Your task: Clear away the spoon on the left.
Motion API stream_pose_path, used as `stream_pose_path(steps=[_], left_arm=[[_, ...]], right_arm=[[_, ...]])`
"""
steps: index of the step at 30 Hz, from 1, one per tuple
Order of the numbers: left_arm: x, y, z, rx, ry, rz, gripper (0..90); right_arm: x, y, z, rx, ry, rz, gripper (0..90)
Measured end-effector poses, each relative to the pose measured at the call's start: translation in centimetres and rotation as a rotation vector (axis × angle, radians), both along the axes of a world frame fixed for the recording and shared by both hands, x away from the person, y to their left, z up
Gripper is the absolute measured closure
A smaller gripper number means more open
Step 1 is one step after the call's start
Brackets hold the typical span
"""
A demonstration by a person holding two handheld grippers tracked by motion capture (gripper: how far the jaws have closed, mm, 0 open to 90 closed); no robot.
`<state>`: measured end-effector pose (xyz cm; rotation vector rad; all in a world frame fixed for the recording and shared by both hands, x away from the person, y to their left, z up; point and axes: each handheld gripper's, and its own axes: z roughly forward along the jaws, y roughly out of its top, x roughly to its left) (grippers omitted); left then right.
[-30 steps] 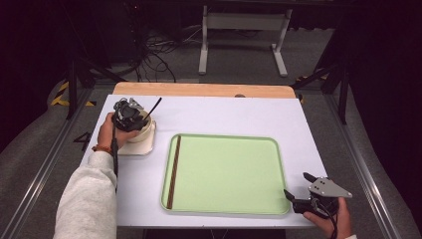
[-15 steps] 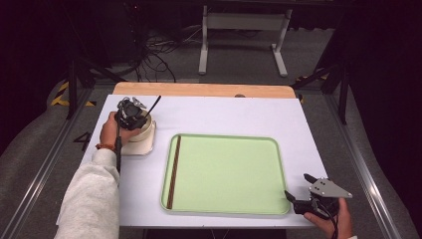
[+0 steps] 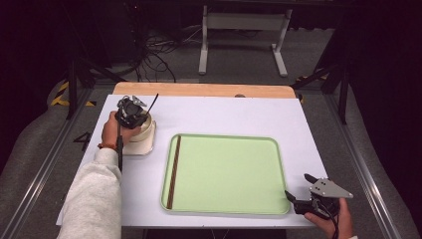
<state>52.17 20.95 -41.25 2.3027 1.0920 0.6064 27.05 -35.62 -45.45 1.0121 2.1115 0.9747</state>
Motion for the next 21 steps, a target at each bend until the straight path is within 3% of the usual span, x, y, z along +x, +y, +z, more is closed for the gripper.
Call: stream_pose_path(steps=[6, 11, 13, 16, 21], left_arm=[[-0.8, 1.0, 0.5, -0.070, -0.032, 0.002, 87.4], [-1.9, 2.2, 0.7, -0.140, -0.085, 0.011, 90.0], [-2.2, 2.4, 0.5, -0.149, -0.089, 0.011, 90.0], [-2.6, 2.8, 0.6, -0.201, -0.101, 0.022, 90.0], [-3.8, 2.7, 2.3, -0.225, -0.153, 0.008, 90.0]], right_arm=[[-0.1, 0.0, 0.2, 0.002, -0.017, -0.004, 12.7], [-0.1, 0.0, 0.2, 0.003, -0.020, -0.005, 12.8], [-0.1, 0.1, 0.2, 0.002, -0.021, -0.006, 12.8], [-0.1, 0.2, 0.3, -0.001, -0.026, -0.002, 12.8], [0.0, 0.3, 0.3, 0.002, -0.025, 0.002, 12.8]])
